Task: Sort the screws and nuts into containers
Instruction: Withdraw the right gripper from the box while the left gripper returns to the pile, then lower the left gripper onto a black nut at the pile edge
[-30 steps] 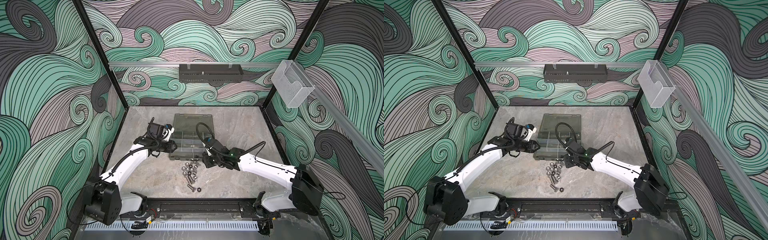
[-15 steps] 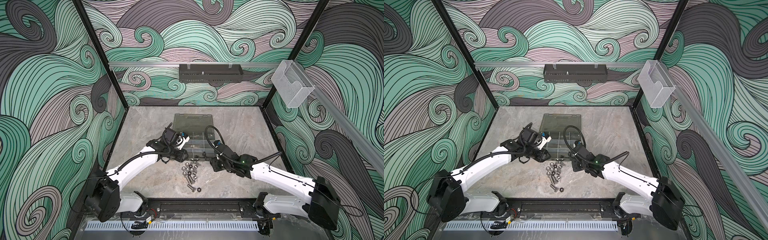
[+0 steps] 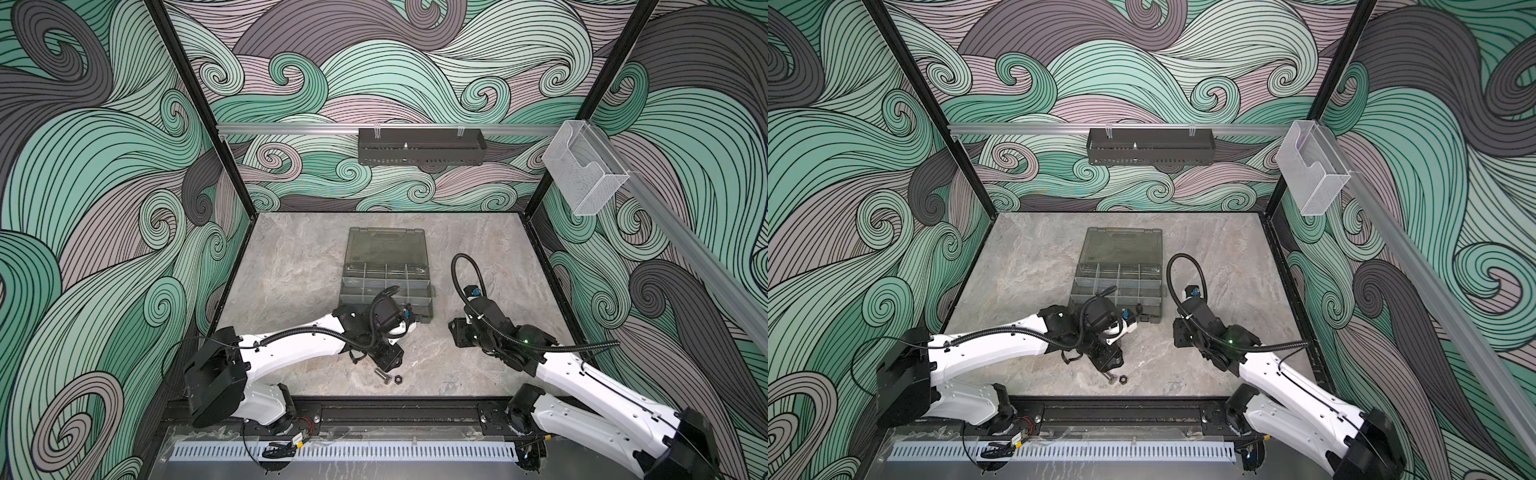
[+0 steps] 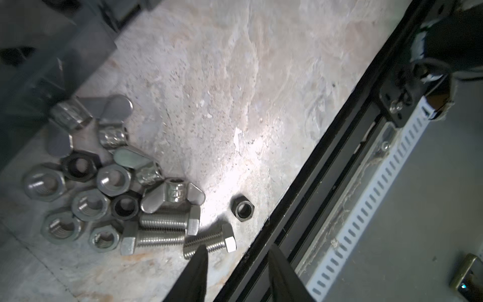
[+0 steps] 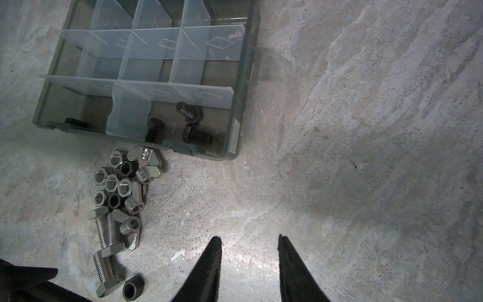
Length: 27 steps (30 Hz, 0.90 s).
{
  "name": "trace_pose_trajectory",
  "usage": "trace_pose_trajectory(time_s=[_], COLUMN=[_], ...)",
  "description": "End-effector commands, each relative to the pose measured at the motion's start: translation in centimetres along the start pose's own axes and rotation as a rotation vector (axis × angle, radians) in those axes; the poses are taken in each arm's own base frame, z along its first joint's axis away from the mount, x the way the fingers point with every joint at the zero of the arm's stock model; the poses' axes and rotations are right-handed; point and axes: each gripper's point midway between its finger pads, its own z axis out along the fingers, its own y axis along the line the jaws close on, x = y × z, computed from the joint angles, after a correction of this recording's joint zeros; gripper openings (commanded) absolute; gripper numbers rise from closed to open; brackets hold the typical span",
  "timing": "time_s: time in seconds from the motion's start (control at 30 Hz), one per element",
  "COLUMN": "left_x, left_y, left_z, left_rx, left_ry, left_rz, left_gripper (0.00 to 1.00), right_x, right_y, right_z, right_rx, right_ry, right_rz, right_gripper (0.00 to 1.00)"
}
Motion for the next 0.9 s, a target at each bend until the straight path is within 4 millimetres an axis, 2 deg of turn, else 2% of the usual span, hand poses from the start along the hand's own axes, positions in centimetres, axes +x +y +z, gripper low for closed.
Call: trace_pose_trajectory(time_s=[0.0,0.1,0.3,0.57,0.87], left_x=[2.0,2.5,2.9,2.5,2.0], left_y=[0.0,-1.0,-1.3,-1.7,-1.1], left_z=[1.7,2.9,4.6,5.3,5.7], left_rx=[-0.054,-0.068,-0.09,-0.092,-0.143], left_ry=[0.091,0.137,0.22,0.237,0.24], left_rz=[-0.037,-0.004,0.021,0.029,0.047], left_gripper=[0.43,0.43,0.44,0.45,0.45], right_x=[0.9,1.4,1.6,2.4,2.5], right_y=[-0.9,-1.2,-1.4,-1.8,-2.1], right_z=[0.0,0.1,0.0,0.0,0.1], right_rx=[0.012,0.007,-0.008,-0.018,-0.013], right_ry=[0.016,0.024,0.023,0.018,0.024], right_rz=[0.014,0.019,0.026,0.047,0.057], right_gripper=[0.38,0.38,0.38,0.38,0.38])
